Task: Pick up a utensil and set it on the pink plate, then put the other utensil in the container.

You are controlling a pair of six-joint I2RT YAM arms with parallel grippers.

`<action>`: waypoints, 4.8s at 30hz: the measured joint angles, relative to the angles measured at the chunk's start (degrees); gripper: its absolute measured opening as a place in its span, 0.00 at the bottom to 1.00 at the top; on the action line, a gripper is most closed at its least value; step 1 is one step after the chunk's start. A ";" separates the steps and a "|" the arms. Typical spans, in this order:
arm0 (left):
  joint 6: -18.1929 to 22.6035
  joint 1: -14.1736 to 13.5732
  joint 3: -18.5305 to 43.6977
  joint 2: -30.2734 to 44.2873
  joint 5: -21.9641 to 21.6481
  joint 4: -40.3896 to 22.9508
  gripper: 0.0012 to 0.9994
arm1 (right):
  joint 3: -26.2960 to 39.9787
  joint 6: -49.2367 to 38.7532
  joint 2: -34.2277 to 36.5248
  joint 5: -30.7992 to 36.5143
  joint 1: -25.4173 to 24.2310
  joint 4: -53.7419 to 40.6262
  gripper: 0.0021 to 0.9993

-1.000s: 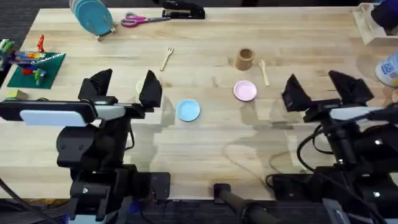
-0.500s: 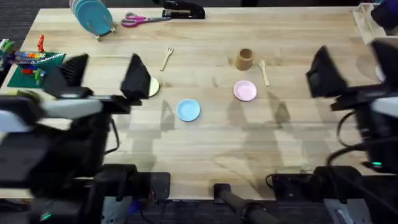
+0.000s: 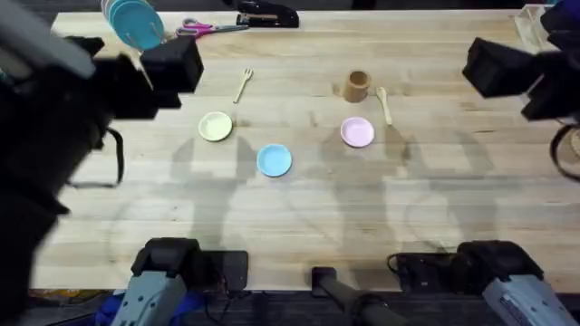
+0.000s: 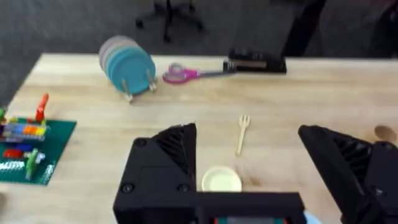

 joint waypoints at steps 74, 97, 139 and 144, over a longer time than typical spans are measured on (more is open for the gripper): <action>21.96 -2.36 45.25 88.55 12.72 -17.70 1.00 | 21.32 0.00 26.77 -0.20 0.00 -26.27 1.00; 19.08 -2.43 45.71 88.97 8.28 -17.11 0.85 | 21.32 0.00 26.77 -0.20 0.00 -26.27 1.00; 16.18 -4.93 55.89 91.90 7.68 -29.75 0.04 | 21.32 0.00 26.77 -0.20 0.00 -26.26 1.00; 14.42 -6.25 55.89 87.09 7.25 -30.39 0.04 | 21.32 0.00 26.77 -0.20 0.00 -26.27 1.00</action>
